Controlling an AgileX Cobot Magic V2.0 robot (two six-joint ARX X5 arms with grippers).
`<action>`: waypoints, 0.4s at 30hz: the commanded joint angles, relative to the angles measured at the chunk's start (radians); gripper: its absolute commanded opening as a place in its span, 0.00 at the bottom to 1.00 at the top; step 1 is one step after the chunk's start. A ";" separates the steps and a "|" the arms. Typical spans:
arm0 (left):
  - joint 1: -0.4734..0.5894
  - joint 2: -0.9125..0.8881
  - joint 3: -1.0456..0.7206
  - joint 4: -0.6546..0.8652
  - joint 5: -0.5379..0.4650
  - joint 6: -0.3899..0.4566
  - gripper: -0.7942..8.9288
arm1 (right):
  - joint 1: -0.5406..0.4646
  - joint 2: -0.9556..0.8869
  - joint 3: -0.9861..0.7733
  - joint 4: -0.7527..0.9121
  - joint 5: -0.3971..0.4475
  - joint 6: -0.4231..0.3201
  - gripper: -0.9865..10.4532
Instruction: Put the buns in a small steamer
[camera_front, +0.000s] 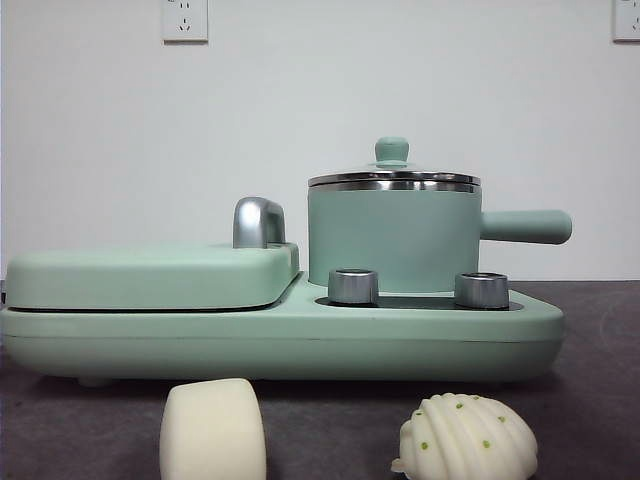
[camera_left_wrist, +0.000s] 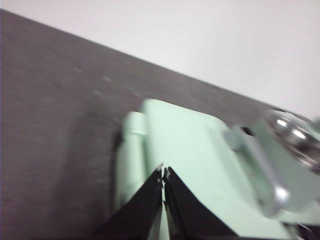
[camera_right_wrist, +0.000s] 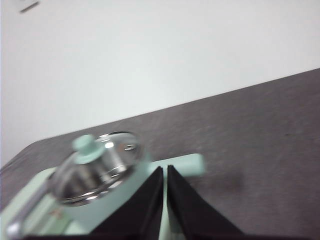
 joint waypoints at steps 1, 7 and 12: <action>-0.012 0.092 0.099 -0.023 0.083 0.013 0.09 | 0.001 0.067 0.118 -0.084 -0.079 -0.028 0.10; -0.042 0.313 0.304 -0.067 0.253 0.044 0.09 | 0.001 0.237 0.344 -0.301 -0.315 -0.204 0.10; -0.076 0.486 0.459 -0.067 0.390 0.092 0.09 | 0.001 0.353 0.472 -0.387 -0.458 -0.312 0.10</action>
